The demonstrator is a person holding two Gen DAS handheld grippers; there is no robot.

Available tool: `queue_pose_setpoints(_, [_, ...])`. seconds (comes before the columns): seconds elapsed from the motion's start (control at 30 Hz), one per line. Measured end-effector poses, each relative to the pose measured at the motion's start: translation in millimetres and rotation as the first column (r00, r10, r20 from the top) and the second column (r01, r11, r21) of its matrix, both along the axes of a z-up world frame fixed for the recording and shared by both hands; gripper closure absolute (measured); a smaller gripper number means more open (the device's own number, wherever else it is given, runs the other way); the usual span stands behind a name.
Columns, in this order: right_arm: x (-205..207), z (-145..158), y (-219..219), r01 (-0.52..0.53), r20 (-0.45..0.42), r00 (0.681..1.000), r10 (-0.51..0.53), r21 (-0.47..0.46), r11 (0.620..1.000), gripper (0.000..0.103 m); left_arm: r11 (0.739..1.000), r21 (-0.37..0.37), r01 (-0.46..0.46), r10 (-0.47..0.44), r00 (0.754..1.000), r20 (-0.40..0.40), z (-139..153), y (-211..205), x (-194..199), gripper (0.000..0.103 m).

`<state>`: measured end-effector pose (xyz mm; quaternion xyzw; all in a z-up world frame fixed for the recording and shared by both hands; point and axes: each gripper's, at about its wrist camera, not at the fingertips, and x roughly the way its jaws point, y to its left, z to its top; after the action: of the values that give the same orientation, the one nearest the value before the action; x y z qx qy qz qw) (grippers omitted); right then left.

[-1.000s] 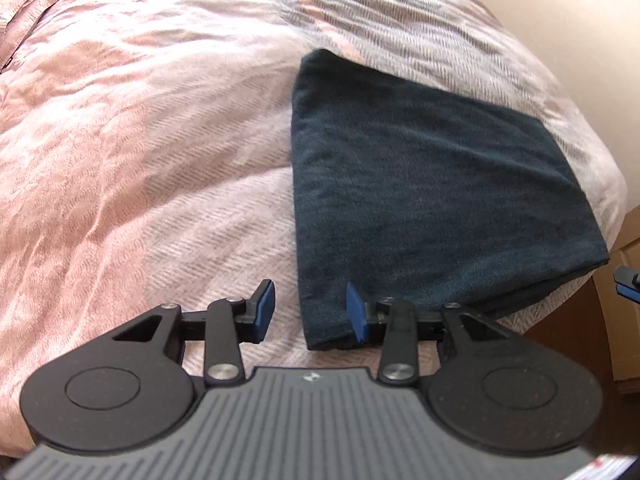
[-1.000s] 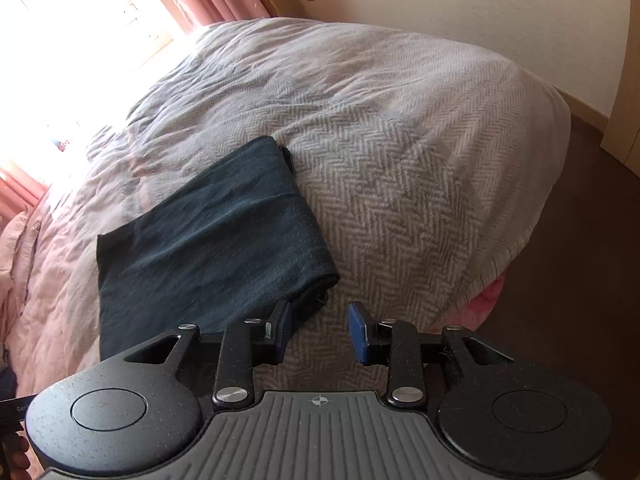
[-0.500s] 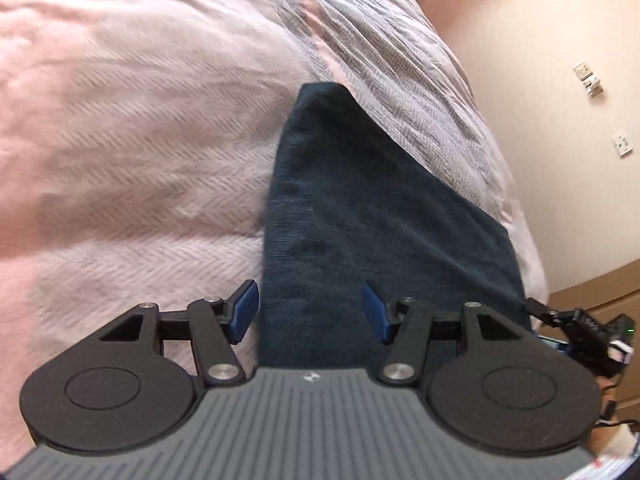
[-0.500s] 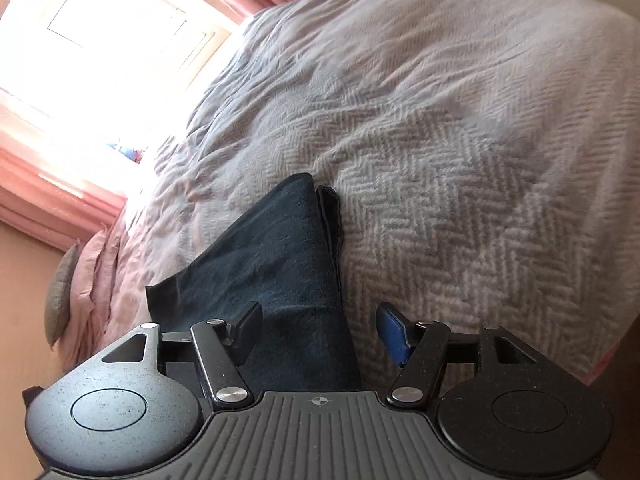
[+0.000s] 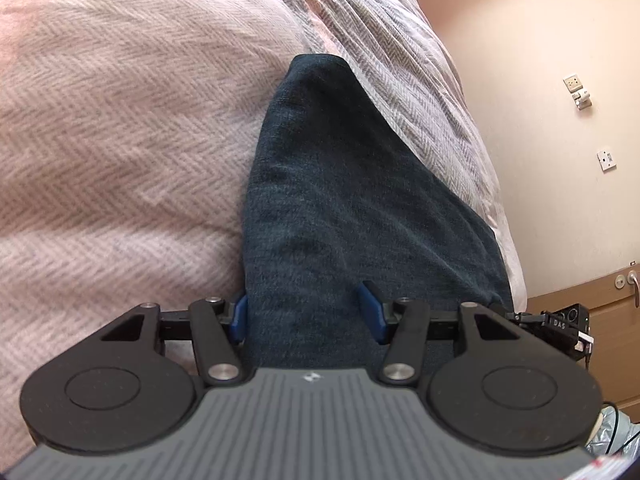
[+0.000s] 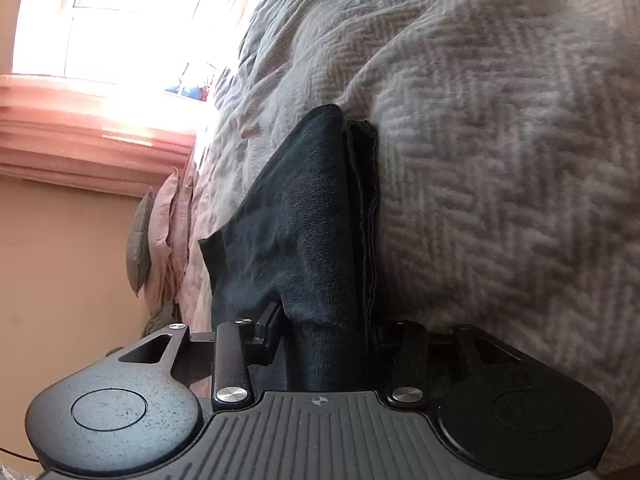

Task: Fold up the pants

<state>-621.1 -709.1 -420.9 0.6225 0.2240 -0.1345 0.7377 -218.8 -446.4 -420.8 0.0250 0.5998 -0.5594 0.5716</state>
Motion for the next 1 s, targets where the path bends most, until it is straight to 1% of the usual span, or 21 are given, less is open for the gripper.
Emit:
queue_pose_setpoints(0.03, [6.3,-1.3,0.4,-0.007,0.001,1.0,0.007,-0.003,1.0,0.074,1.0,0.001,0.0,0.0,1.0,-0.004,-1.2,-2.4,-0.5,0.06])
queue_pose_setpoints(0.07, [11.6,-2.8,0.8,-0.014,-0.004,1.0,0.014,-0.003,1.0,0.08,1.0,0.004,0.006,-0.006,1.0,0.003,-1.8,-4.0,-1.2,0.063])
queue_pose_setpoints(0.13, [12.0,-3.6,0.6,-0.012,-0.003,1.0,0.012,-0.002,1.0,0.084,1.0,-0.004,0.027,-0.027,0.999,0.023,0.9,-3.2,-3.0,0.072])
queue_pose_setpoints(0.2, [6.9,0.2,5.6,-0.004,-0.006,1.0,0.004,-0.004,1.0,0.087,0.999,-0.02,0.029,-0.028,0.999,0.035,8.1,-0.5,-3.8,0.083])
queue_pose_setpoints(0.27, [8.8,9.9,8.9,-0.003,-0.034,0.999,0.002,-0.03,1.0,0.088,0.999,-0.038,0.037,-0.035,0.998,0.058,18.7,1.7,-7.4,0.087])
queue_pose_setpoints(0.4, [18.8,36.2,8.6,-0.02,-0.101,0.995,0.013,-0.063,0.998,0.09,0.998,-0.04,0.043,-0.041,0.998,0.055,37.6,-5.4,-8.3,0.09])
queue_pose_setpoints(0.53, [32.3,72.8,2.2,-0.071,-0.124,0.991,0.056,-0.12,0.99,0.09,0.995,-0.076,0.066,-0.063,0.997,0.043,65.4,-15.6,-2.8,0.09])
queue_pose_setpoints(0.63, [49.9,100.0,-8.9,-0.09,-0.12,0.99,0.07,-0.164,0.982,0.09,0.991,-0.119,0.066,-0.06,0.997,0.057,84.9,-34.8,6.2,0.09])
queue_pose_setpoints(0.73, [66.9,118.6,-40.3,-0.095,-0.101,0.992,0.077,-0.187,0.978,0.09,0.984,-0.175,0.039,-0.029,0.998,0.058,100.0,-64.1,23.2,0.09])
queue_pose_setpoints(0.83, [92.2,128.9,-86.9,-0.112,-0.083,0.992,0.096,-0.225,0.968,0.09,0.975,-0.223,0.023,-0.003,0.996,0.089,105.8,-111.8,34.9,0.09])
queue_pose_setpoints(0.9, [112.6,134.2,-124.3,-0.135,-0.073,0.99,0.12,-0.258,0.957,0.09,0.967,-0.253,0.011,0.021,0.992,0.123,107.0,-150.6,42.5,0.09])
queue_pose_setpoints(0.97, [131.6,133.5,-162.8,-0.15,-0.058,0.989,0.139,-0.279,0.949,0.09,0.962,-0.271,-0.012,0.051,0.989,0.137,107.7,-182.4,52.0,0.09])
queue_pose_setpoints(1.0, [141.3,132.1,-181.7,-0.16,-0.053,0.987,0.151,-0.286,0.945,0.09,0.959,-0.282,-0.027,0.07,0.987,0.143,107.3,-204.6,56.8,0.09])
